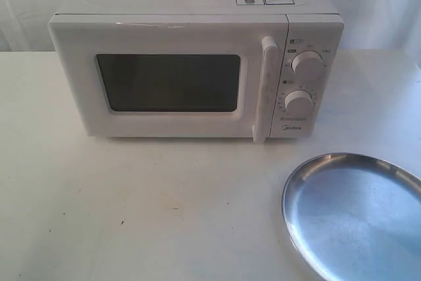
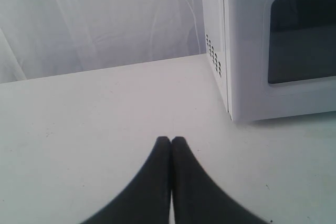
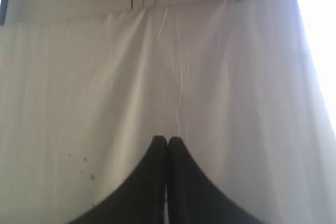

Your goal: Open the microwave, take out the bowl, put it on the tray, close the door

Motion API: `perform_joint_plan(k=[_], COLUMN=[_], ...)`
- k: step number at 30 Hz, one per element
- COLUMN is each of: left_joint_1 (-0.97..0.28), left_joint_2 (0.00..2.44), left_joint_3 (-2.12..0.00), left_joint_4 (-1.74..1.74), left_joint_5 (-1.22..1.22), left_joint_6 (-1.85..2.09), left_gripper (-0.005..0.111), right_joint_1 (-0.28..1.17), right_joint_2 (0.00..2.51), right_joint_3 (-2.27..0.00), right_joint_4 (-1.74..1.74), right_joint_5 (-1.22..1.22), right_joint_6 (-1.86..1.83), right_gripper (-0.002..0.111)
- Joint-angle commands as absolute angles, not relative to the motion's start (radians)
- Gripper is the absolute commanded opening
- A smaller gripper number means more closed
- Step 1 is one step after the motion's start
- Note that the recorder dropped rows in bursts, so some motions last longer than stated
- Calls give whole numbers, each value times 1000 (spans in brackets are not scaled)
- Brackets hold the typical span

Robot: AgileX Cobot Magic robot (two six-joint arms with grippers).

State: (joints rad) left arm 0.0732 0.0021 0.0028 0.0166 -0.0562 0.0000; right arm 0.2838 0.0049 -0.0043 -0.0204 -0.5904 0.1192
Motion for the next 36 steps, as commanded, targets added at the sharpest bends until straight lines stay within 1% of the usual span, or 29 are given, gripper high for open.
perform_joint_plan(k=[1,9,13,15,18,21,26,31,36], left_joint_1=[73,73,73,73,73,73,73,73,73], left_joint_2=[0,0,0,0,0,0,0,0,0], left_joint_3=[0,0,0,0,0,0,0,0,0], left_joint_4=[9,9,9,9,9,9,9,9,9], left_joint_5=[-60,-60,-60,-60,-60,-60,-60,-60,-60], left_joint_6=[0,0,0,0,0,0,0,0,0], left_gripper=[0,0,0,0,0,0,0,0,0], right_joint_1=[278,278,278,278,278,278,278,278,278], right_joint_2=[0,0,0,0,54,198,531,935,1224], right_joint_3=[0,0,0,-31,-173,-333,-506,-521,-500], right_joint_4=[-16,-14,-42,-233,-623,-862,-1047,-1204,-1179], right_joint_5=[-687,-728,-742,-758,-765,-765,-779,-934,-1010], right_joint_6=[257,439,590,623,838,1000,1055,1052,869], right_gripper=[0,0,0,0,0,0,0,0,0])
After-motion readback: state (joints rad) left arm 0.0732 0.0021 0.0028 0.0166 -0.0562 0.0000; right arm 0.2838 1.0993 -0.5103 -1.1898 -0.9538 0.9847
